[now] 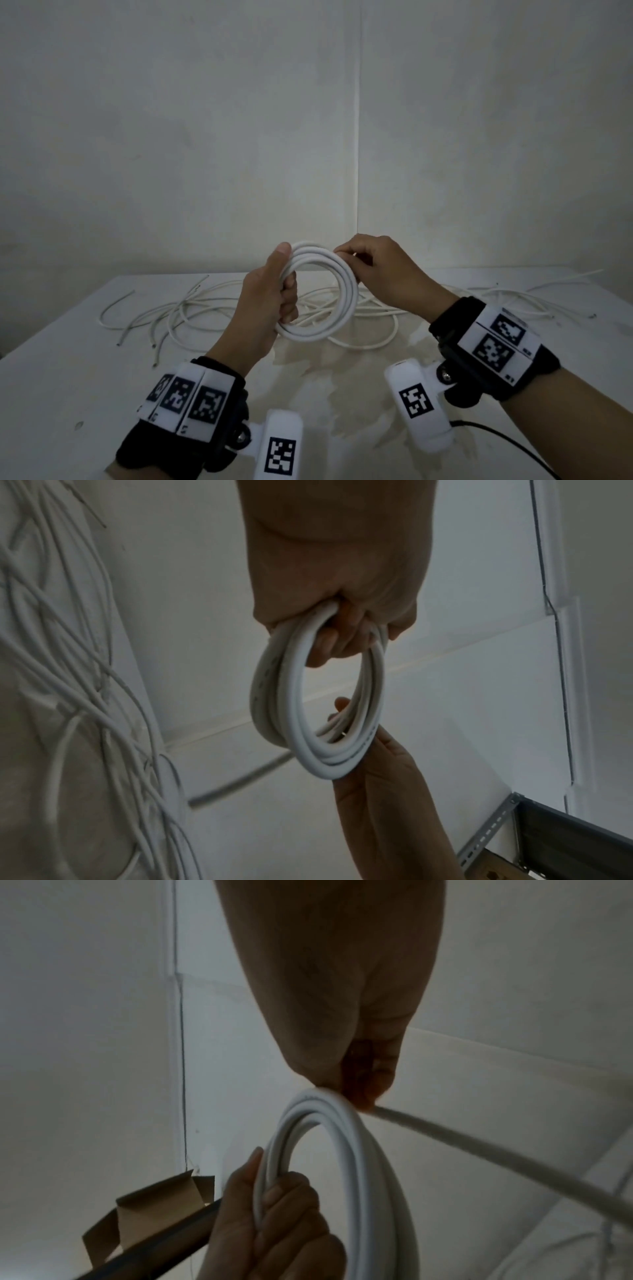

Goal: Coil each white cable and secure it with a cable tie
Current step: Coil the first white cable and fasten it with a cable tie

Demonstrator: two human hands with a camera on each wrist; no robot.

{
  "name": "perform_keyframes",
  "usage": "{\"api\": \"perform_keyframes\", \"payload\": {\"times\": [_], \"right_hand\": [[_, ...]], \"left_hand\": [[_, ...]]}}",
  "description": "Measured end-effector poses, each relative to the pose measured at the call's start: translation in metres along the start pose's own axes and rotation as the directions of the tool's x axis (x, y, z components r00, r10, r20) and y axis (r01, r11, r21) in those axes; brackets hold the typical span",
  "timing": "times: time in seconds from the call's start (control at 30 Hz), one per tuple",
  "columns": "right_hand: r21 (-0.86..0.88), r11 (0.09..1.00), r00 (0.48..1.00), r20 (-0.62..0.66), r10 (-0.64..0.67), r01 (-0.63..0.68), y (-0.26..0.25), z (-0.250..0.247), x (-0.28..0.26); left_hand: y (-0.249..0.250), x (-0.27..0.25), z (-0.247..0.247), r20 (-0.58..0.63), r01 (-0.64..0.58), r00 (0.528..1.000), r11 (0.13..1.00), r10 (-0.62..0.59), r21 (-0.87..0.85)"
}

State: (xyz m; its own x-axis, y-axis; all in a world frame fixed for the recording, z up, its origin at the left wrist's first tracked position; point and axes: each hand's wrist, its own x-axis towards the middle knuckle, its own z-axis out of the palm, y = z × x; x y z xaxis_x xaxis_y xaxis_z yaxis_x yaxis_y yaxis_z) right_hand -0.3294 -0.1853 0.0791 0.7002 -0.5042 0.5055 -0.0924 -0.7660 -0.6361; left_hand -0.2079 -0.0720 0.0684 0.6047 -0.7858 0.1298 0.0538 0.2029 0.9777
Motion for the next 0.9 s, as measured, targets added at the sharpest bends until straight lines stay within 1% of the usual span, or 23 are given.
{"api": "perform_keyframes", "payload": {"times": [0.03,0.07,0.1,0.13,0.17,0.27,0.3,0.37,0.5,0.57,0.7,0.77,0.9], "right_hand": [[0.064,0.997,0.999,0.011,0.042,-0.043,-0.002,0.001,0.0],[0.164,0.981,0.995,0.027,0.1,-0.103,-0.005,0.002,-0.001],[0.275,0.945,0.985,0.06,0.165,-0.175,-0.009,0.002,-0.002],[0.359,0.905,0.974,0.103,0.204,-0.228,-0.012,0.001,-0.003],[0.387,0.889,0.969,0.135,0.208,-0.245,-0.014,0.002,-0.004],[0.266,0.955,0.988,0.119,0.099,-0.128,-0.014,0.006,-0.009],[0.246,0.963,0.991,0.099,0.09,-0.112,-0.014,0.007,-0.009],[0.236,0.965,0.992,0.076,0.099,-0.114,-0.012,0.01,-0.008],[0.213,0.968,0.99,0.077,0.119,-0.133,-0.015,0.016,-0.007],[0.243,0.959,0.989,0.078,0.128,-0.143,-0.015,0.018,-0.008],[0.402,0.898,0.984,0.079,0.162,-0.18,-0.018,0.018,-0.01],[0.412,0.896,0.985,0.025,0.171,-0.166,-0.019,0.019,-0.01],[0.425,0.903,0.979,-0.143,0.145,-0.072,-0.02,0.028,-0.006]], "left_hand": [[0.001,0.0,0.0,0.0,-0.004,1.0,1.0,0.004,-0.011],[0.002,0.001,0.0,0.0,-0.005,1.0,1.0,0.005,-0.021],[0.003,0.001,0.0,-0.001,-0.006,1.0,1.0,0.006,-0.024],[0.003,0.001,-0.001,-0.003,-0.008,1.0,1.0,0.008,-0.021],[0.003,0.002,-0.002,-0.005,-0.011,1.0,1.0,0.011,-0.019],[0.002,0.001,-0.002,-0.013,-0.013,1.0,1.0,0.013,-0.028],[0.001,0.0,-0.002,-0.016,-0.01,1.0,0.999,0.009,-0.036],[0.001,0.0,0.0,-0.023,-0.008,1.0,0.998,0.007,-0.06],[0.003,0.0,0.003,-0.018,-0.02,1.0,0.996,0.019,-0.082],[0.004,0.0,0.004,-0.013,-0.021,1.0,0.996,0.02,-0.081],[0.005,0.0,0.005,0.0,-0.024,1.0,0.997,0.024,-0.074],[0.005,-0.001,0.006,0.001,-0.029,1.0,0.997,0.03,-0.068],[0.007,0.001,0.012,-0.031,-0.064,0.998,0.994,0.062,-0.087]]}}
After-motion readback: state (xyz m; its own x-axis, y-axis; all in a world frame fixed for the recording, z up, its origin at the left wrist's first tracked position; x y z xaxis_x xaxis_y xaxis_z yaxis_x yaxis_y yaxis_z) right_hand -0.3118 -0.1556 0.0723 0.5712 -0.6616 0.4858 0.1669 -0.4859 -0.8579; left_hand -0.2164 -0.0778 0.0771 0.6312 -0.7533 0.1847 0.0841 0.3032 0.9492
